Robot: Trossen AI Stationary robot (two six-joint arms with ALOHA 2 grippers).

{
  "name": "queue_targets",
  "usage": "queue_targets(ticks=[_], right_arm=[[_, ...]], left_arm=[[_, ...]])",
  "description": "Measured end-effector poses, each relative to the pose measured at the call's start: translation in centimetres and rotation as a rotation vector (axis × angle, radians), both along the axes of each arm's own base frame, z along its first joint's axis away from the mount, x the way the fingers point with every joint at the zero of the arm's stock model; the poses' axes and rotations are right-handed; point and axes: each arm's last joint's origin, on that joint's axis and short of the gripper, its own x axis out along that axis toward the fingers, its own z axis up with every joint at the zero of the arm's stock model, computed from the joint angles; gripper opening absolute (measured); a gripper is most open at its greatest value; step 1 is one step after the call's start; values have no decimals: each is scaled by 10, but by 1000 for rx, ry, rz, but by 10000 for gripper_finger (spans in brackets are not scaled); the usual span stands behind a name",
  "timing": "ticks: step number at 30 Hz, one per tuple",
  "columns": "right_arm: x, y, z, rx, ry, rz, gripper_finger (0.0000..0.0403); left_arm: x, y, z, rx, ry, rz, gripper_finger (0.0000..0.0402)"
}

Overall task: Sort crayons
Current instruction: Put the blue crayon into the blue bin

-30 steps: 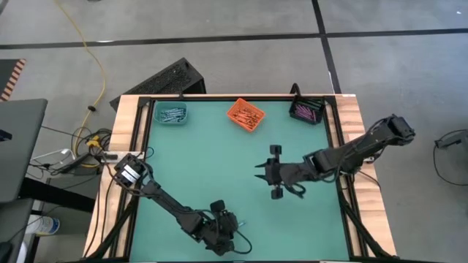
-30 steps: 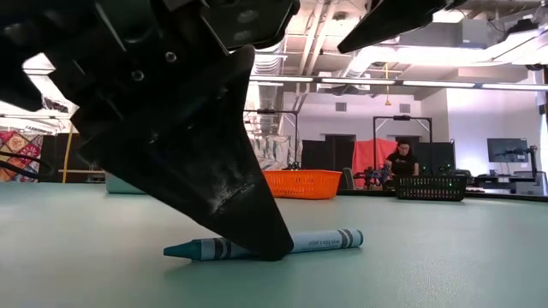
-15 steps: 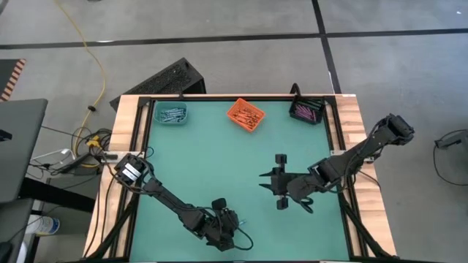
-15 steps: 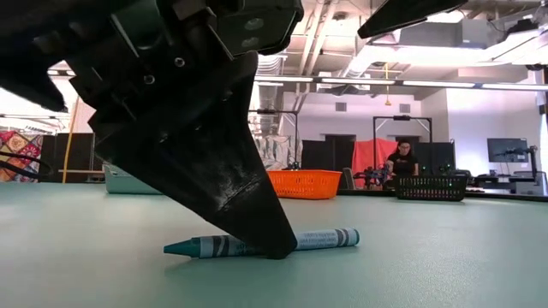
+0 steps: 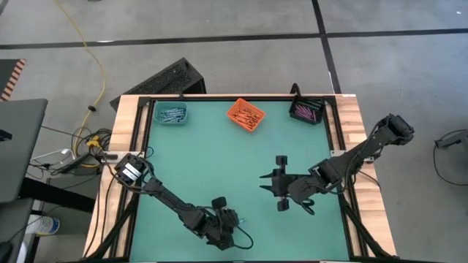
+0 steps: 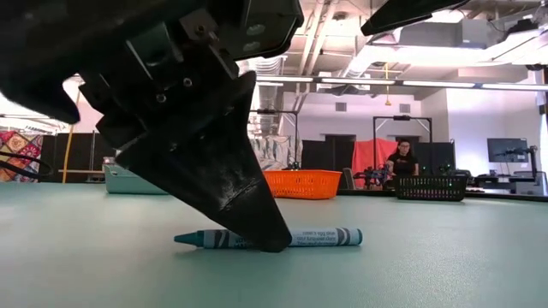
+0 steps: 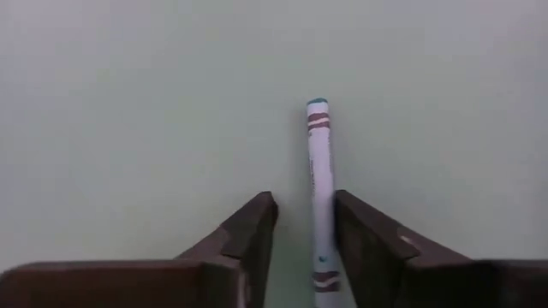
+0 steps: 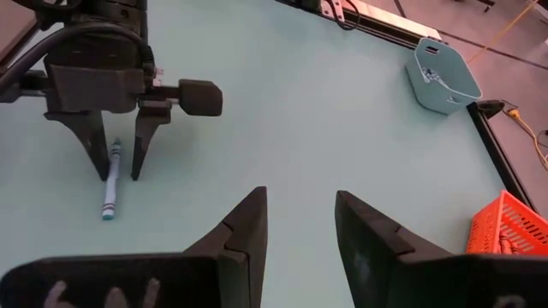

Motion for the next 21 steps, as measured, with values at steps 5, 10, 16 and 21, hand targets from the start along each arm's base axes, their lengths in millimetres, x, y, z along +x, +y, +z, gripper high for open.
queue_targets(ticks=[5, 10, 16, 21], right_arm=[[0, 0, 0, 0, 0, 0, 132], [-1, 2, 0, 0, 0, 7, 132], [-3, 6, 0, 0, 0, 24, 132], [-6, 11, 0, -3, -2, 38, 132]], left_arm=[[0, 1, -1, 19, 12, -19, 54], [-1, 1, -1, 35, 26, -41, 9], [-1, 1, -1, 43, 31, -57, 6], [-1, 1, 0, 54, 35, -81, 3]])
